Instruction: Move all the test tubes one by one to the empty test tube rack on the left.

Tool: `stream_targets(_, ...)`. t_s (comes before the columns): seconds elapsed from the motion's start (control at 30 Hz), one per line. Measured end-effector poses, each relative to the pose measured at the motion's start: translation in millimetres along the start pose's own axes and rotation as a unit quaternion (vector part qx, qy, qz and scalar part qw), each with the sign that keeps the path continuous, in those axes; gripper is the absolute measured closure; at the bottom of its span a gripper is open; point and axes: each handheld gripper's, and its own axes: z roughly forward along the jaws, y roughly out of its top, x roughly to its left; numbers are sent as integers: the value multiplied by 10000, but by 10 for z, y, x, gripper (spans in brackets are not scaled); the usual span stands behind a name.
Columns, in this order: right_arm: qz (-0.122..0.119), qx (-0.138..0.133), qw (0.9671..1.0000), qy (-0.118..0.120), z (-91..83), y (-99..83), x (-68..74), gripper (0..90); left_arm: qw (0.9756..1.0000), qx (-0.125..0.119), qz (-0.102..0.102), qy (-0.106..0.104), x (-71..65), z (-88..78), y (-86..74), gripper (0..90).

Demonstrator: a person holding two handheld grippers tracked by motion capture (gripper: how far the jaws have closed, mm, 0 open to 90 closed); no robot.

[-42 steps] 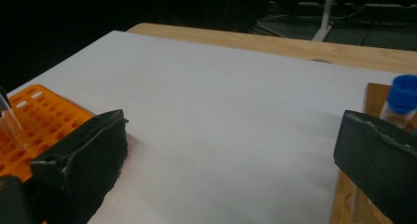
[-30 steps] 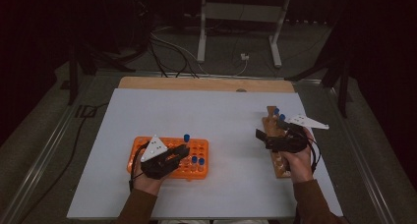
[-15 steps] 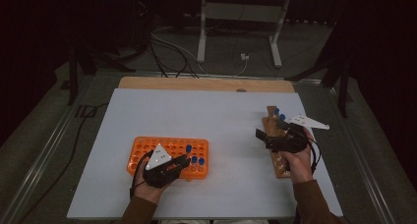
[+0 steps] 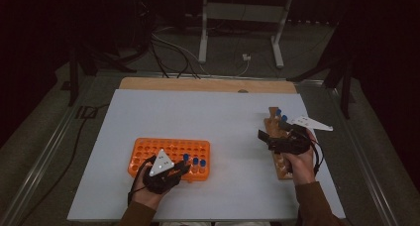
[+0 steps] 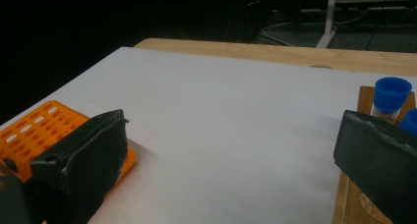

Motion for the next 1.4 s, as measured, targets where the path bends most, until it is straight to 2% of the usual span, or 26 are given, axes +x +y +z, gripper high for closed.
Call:
stream_targets(0.07,0,5,10000,8,3,-1,5,0,9997,197,114,34,-23,37,-1,780)
stream_targets(0.37,-28,39,10000,17,16,-8,23,0,9997,217,104,22,-28,52,-3,778)
stream_targets(0.5,-24,39,10000,-68,5,-1,0,0,9997,223,-21,-107,-4,51,-1,762)
stream_targets(0.63,-53,62,9999,-97,12,-3,-6,0,9991,182,-150,-345,19,53,-1,669)
stream_targets(0.73,-105,65,9998,-146,13,0,0,0,9990,168,-225,-345,50,37,2,601)
stream_targets(1.0,-159,97,9995,-272,11,2,-31,0,9967,-212,-493,-611,187,-75,3,567)
stream_targets(1.13,-242,82,9989,-395,-18,24,-56,0,9963,-437,-566,-483,243,-137,3,479)
stream_targets(1.23,-224,23,9987,-462,-62,46,-100,0,9961,-646,-570,-207,274,-192,7,394)
stream_targets(1.4,-91,-37,9984,-563,-129,61,-209,0,9933,-873,-719,229,348,-250,18,257)
